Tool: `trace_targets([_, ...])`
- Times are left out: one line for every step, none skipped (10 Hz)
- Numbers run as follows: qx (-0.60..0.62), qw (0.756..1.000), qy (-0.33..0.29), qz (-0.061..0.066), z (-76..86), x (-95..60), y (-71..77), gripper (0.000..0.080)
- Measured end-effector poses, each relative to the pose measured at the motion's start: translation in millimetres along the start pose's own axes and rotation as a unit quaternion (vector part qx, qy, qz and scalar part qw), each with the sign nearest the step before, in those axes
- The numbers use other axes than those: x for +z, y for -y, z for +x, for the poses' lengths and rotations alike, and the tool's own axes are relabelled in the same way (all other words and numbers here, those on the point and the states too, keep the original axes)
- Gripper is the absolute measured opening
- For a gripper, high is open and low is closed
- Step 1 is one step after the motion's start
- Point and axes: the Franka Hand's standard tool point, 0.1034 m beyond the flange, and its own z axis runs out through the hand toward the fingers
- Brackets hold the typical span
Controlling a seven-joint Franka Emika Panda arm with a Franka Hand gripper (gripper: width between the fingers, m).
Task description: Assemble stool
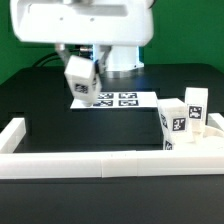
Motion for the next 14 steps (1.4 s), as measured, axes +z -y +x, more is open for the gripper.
trace_targets([0.014,1.000,-0.020,0.008,-0.2,-16.0,28.5,0.0324])
trace_targets([0.008,0.999,-0.036,0.021,0.3,-37.6,44.0,0.0324])
trace_targets([0.016,0.996,-0.083,0.041,5.8,-56.5,49.1,0.0324])
trace_targets([0.030,0.989,-0.131,0.066,5.4,-68.5,52.5,0.0324])
trace_targets([0.024,0.984,-0.166,0.064,2.6,-61.0,52.6,0.0324])
trace_targets([0.021,0.981,-0.182,0.064,2.8,-58.0,55.3,0.0324])
trace_targets([0.019,0.974,-0.216,0.067,6.7,-61.2,57.4,0.0324])
trace_targets([0.025,0.975,-0.210,0.069,3.4,-58.1,61.8,0.0324])
trace_targets([0.043,0.972,-0.212,0.090,1.2,-59.8,84.0,0.0324])
trace_targets([0.053,0.969,-0.217,0.107,0.3,-59.4,95.7,0.0324])
trace_targets([0.062,0.970,-0.207,0.111,-3.9,-51.6,104.4,0.0324])
trace_targets([0.070,0.975,-0.181,0.111,-9.6,-43.7,113.4,0.0324])
trace_targets([0.066,0.974,-0.185,0.111,-7.4,-45.5,112.8,0.0324])
trace_targets([0.066,0.974,-0.184,0.110,-7.7,-44.6,112.6,0.0324])
